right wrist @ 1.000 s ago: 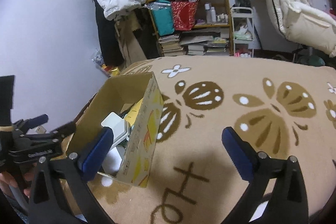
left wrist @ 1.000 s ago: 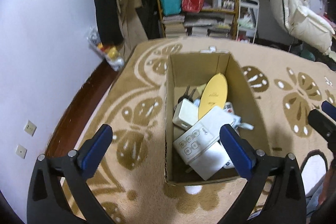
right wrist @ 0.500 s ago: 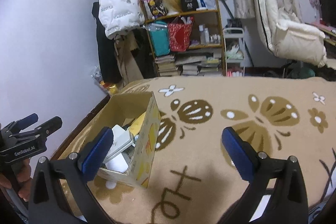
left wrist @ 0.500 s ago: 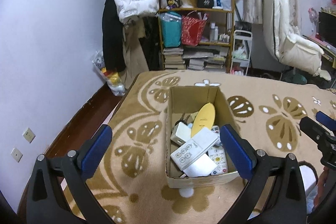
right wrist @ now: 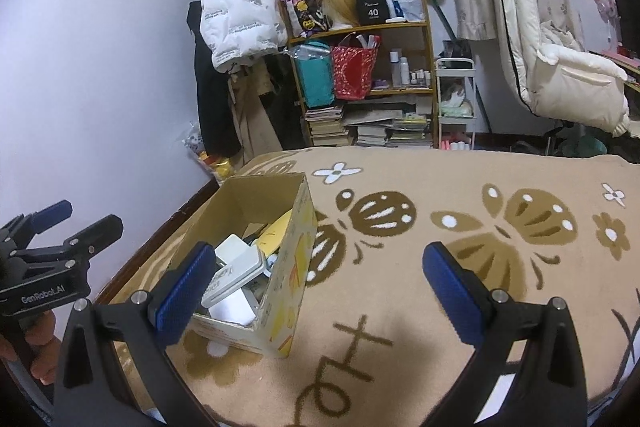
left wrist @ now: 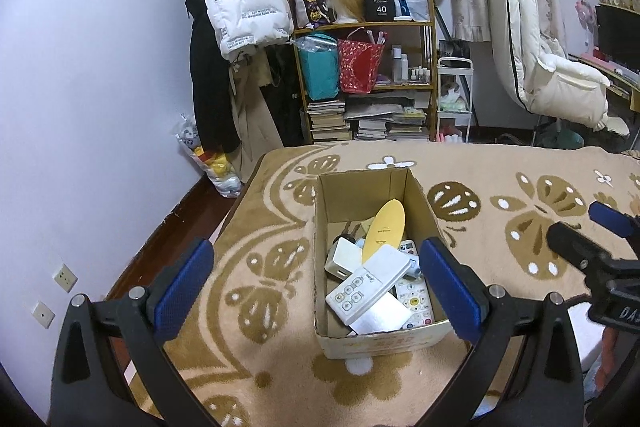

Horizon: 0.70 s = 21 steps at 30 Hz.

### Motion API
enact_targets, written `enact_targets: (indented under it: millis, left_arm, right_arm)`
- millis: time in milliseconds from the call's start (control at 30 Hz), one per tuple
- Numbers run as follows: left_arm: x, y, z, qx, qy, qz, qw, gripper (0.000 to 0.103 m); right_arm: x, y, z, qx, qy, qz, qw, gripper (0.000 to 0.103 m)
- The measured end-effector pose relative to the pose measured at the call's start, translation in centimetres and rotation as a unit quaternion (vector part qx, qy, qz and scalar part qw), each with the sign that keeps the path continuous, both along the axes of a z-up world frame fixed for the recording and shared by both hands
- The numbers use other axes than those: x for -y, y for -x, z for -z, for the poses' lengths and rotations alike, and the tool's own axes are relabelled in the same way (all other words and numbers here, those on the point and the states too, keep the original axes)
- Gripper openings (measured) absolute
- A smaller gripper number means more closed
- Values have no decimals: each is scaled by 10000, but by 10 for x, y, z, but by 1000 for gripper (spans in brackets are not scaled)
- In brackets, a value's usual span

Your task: Organize rigid objects

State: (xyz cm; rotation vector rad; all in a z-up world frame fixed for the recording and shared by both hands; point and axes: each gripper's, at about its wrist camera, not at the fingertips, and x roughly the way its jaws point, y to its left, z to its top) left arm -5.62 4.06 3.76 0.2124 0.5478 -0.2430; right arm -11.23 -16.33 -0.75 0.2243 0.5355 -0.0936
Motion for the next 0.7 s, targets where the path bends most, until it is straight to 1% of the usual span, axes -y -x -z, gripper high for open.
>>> enact_targets:
  millis: [100,300,433,700]
  left_arm:
    - [1,-2,2,-23,3,28,10000,102]
    - [8,-9,9,-129,-110,105,9998,102]
    - [13,-10,14,-162,-247,134,9995,102]
    - [15,-14,17,-184,-351,58,9992,102]
  right_arm:
    - [-5,-4,3,-14,93,-28,10000,103]
    - [-7,-11,10,-93,95,-10,9999,103]
    - [-2,-15,16,-179,-113,-13,9998,103]
    - [-1,-21,23,-278,-154,23,9995,103]
